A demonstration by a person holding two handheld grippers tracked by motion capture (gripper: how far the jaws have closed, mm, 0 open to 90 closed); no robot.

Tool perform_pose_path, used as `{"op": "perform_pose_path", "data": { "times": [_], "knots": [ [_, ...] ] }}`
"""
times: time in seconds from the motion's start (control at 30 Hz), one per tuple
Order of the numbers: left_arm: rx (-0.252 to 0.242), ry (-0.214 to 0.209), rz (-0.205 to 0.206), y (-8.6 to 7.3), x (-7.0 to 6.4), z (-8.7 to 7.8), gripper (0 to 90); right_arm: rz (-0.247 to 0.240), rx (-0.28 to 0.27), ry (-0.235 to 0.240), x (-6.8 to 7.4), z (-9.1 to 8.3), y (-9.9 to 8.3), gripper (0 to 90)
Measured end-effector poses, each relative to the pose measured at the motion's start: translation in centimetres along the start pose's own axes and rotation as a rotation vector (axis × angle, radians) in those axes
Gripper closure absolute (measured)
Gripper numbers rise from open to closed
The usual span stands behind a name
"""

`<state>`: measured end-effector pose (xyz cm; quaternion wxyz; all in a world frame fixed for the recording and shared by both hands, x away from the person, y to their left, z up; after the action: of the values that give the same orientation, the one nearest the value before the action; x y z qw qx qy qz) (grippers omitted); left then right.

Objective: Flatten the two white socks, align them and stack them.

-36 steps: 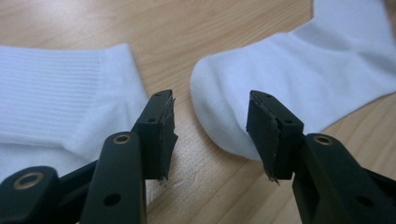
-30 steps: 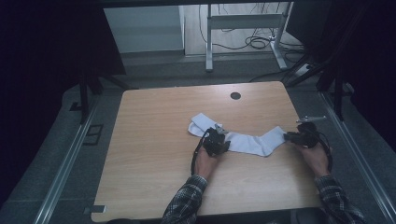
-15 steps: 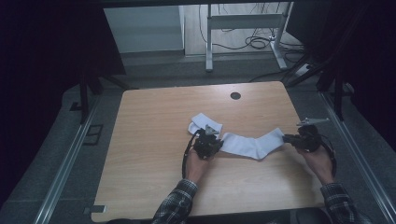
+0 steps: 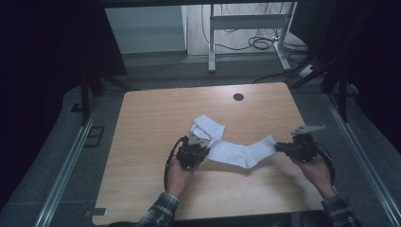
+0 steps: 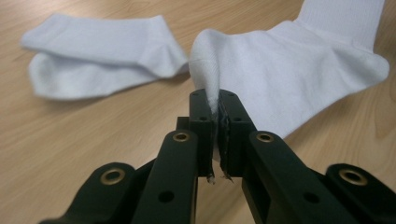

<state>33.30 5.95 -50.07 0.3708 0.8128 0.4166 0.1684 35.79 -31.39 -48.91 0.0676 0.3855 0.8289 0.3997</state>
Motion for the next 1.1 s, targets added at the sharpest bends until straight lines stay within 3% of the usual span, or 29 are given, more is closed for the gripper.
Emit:
{"op": "perform_pose_path", "data": {
  "times": [0.3,0.5,0.83,1.1],
  "knots": [
    [0.0,0.022,-0.031,-3.3,1.3,-3.5,85.9,-0.078,0.015,0.067,4.4,1.3,0.5,81.5],
    [0.001,0.031,-0.053,-5.5,1.8,-4.8,86.0,-0.111,0.02,0.092,6.2,2.0,0.7,81.5],
    [0.048,0.049,-0.06,-8.7,1.6,-4.8,85.8,-0.122,0.066,0.118,8.0,4.5,-0.7,81.2],
    [0.086,0.069,-0.057,-9.8,1.5,-4.1,85.1,-0.157,0.112,0.091,8.4,5.7,-1.9,80.0]
  ]
}}
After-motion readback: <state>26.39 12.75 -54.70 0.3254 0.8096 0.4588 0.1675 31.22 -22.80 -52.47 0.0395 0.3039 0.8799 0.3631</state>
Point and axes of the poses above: each handheld gripper's, and its own axes: z roughly forward along the jaws, y roughly out of its top, x roughly to its left, the point moved 2 cm from there along z, roughly forward along the jaws, and after that the axes turned 7 degrees about y, right-handed, at the moved point
